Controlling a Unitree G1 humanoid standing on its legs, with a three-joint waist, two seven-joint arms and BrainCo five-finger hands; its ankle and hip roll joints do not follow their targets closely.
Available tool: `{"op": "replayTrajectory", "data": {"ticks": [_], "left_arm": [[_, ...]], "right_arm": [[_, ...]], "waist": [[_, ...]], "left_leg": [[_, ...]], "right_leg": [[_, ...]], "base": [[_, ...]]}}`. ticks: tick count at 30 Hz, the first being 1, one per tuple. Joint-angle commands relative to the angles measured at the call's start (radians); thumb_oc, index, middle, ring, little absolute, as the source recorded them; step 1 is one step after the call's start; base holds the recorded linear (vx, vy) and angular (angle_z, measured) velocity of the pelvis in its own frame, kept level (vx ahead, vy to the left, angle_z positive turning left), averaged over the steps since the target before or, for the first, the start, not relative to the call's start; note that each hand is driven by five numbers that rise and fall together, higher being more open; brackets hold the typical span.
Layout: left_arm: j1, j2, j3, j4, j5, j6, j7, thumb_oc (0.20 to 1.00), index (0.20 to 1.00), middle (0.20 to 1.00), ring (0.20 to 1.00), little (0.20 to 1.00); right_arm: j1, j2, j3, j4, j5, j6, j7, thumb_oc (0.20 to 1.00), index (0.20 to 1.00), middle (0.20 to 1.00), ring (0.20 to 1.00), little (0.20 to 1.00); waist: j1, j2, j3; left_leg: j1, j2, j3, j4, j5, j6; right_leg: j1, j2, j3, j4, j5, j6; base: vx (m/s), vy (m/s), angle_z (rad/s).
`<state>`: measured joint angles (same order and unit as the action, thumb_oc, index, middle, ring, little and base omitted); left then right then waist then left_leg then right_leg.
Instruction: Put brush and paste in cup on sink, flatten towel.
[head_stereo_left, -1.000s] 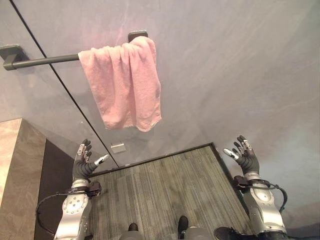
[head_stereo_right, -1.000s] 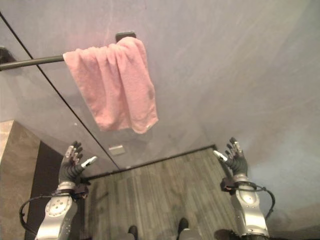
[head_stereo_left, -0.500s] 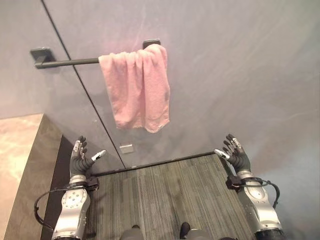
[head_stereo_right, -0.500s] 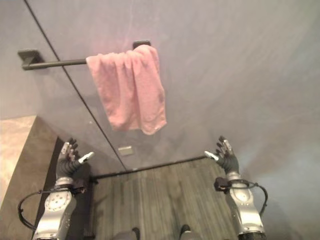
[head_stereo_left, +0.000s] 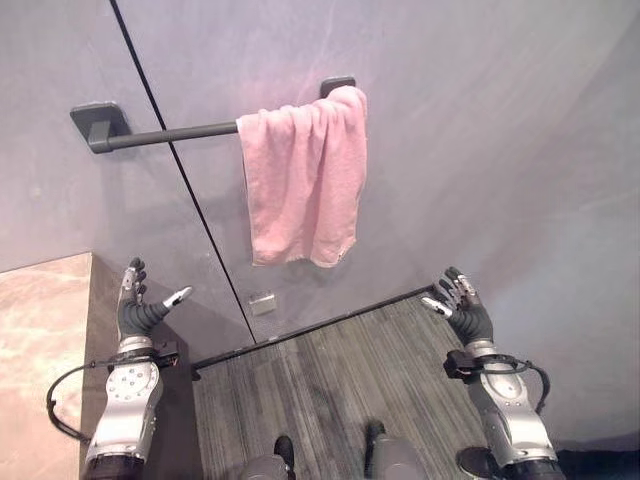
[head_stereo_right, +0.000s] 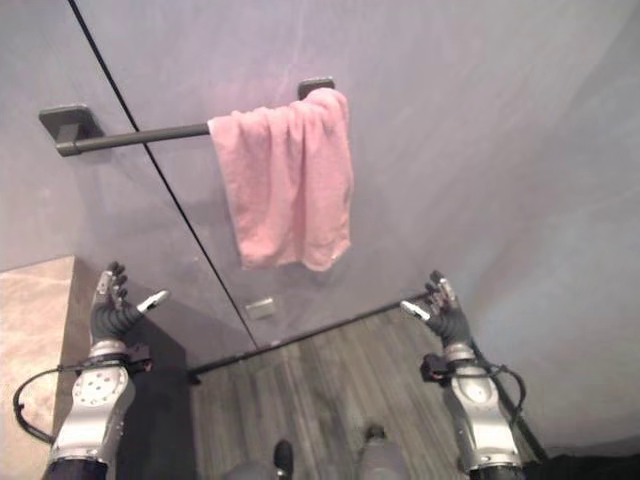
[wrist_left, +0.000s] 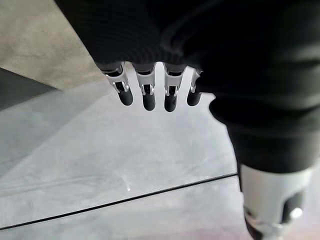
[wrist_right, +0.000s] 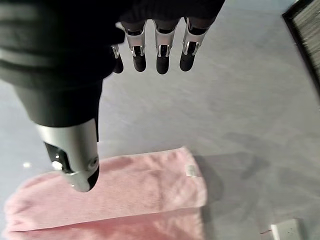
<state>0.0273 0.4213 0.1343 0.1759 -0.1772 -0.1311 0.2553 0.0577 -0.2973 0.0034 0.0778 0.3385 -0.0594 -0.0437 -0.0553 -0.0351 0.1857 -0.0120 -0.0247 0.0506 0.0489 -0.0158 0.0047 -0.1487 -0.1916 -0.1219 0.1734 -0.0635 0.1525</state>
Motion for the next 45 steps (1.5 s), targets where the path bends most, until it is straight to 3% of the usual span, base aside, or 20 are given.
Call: {"op": "replayTrajectory", "data": {"ticks": [1,8,18,36,45], "left_arm": [[-0.001,0.034,0.023,-0.073,0.014,-0.065,-0.006,1.0,1.0,1.0,1.0,1.0],[0.0,0.027,0.004,-0.061,-0.017,-0.059,-0.031,1.0,1.0,1.0,1.0,1.0],[-0.034,0.038,-0.022,-0.009,-0.046,-0.058,-0.062,1.0,1.0,1.0,1.0,1.0],[-0.22,0.134,-0.037,0.074,-0.031,-0.079,0.011,1.0,1.0,1.0,1.0,1.0],[-0.263,0.143,-0.05,0.096,-0.053,-0.09,0.02,1.0,1.0,1.0,1.0,1.0]], "right_arm": [[-0.072,-0.028,-0.037,-0.027,0.008,-0.036,0.006,1.0,1.0,1.0,1.0,1.0],[-0.076,-0.041,-0.037,-0.039,0.024,-0.039,0.008,1.0,1.0,1.0,1.0,1.0],[-0.074,-0.04,-0.042,-0.043,0.028,-0.044,0.008,1.0,1.0,1.0,1.0,1.0],[-0.102,-0.044,-0.028,-0.024,0.047,-0.069,-0.002,1.0,1.0,1.0,1.0,1.0],[-0.118,-0.045,-0.009,-0.017,0.054,-0.071,0.003,1.0,1.0,1.0,1.0,1.0]], "waist": [[0.008,-0.006,-0.026],[0.004,0.001,-0.038],[-0.021,0.014,-0.036],[-0.069,0.009,-0.005],[-0.077,0.007,0.003]], "left_leg": [[0.032,0.091,-0.002,0.04,-0.118,-0.082],[0.068,0.124,0.002,-0.005,-0.101,-0.104],[0.086,0.134,0.019,-0.042,-0.091,-0.112],[0.003,0.144,0.048,-0.062,-0.067,-0.112],[-0.023,0.145,0.055,-0.055,-0.064,-0.111]], "right_leg": [[0.126,0.011,-0.058,-0.129,0.012,0.02],[0.19,0.039,-0.077,-0.212,0.022,0.017],[0.2,0.051,-0.062,-0.24,0.021,0.017],[0.082,0.054,-0.019,-0.24,0.046,0.034],[0.051,0.051,-0.007,-0.232,0.049,0.033]], "base": [[0.08,-0.058,0.04],[0.11,-0.065,0.04],[0.04,-0.011,-0.05],[-0.01,0.007,-0.07],[0.0,0.001,-0.02]]}}
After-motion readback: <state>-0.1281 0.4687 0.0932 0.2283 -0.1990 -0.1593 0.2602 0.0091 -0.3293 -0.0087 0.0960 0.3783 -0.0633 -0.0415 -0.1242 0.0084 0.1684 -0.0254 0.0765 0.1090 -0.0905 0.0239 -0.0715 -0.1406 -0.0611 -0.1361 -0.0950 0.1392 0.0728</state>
